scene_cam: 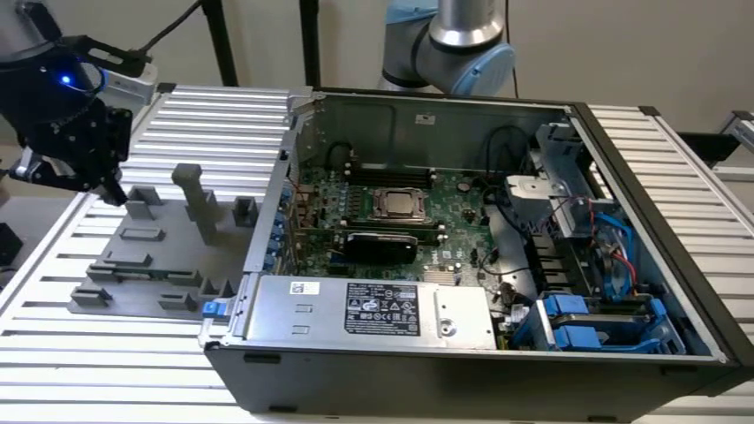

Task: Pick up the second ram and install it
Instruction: 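Pick up the second ram and move it above second insertion slot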

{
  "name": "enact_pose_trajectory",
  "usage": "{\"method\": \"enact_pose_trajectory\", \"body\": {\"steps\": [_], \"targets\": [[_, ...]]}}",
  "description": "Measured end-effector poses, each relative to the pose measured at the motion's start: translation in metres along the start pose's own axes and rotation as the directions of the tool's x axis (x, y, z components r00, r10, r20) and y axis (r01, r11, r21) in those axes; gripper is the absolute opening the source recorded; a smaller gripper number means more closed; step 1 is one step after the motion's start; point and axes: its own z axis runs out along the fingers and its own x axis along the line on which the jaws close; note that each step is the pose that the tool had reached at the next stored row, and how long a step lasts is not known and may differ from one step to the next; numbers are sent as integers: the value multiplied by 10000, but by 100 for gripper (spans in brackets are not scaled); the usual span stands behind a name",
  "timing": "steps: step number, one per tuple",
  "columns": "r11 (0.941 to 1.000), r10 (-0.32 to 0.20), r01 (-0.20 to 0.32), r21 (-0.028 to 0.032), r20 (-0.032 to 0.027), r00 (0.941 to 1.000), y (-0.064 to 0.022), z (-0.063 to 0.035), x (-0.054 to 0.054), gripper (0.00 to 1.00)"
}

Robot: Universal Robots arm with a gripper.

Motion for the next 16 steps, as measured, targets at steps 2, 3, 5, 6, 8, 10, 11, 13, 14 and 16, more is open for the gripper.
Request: {"method": "enact_pose_trajectory", "body": {"steps": [2, 3, 5, 6, 8, 10, 11, 13, 14, 16], "targets": [[9994, -360, 360, 4, 22, 9994, 1, 33, 0, 0], [9986, -524, 524, 5, 33, 9986, 2, 46, 0, 0], [9966, -829, 829, 2, 49, 9965, 3, 68, 0, 0], [9952, -975, 976, -2, 57, 9952, 4, 78, 0, 0], [9917, -1287, 1288, -16, 72, 9917, 4, 94, 0, 0], [9871, -1601, 1601, -38, 86, 9871, 5, 105, -1, 0], [9847, -1742, 1743, -58, 92, 9847, 5, 108, -1, 0], [9806, -1957, 1958, -127, 96, 9806, 6, 115, -1, 0], [9789, -2032, 2033, -179, 96, 9791, 6, 117, 0, 0], [9761, -2150, 2152, -307, 93, 9766, 6, 124, 0, 0]]}}
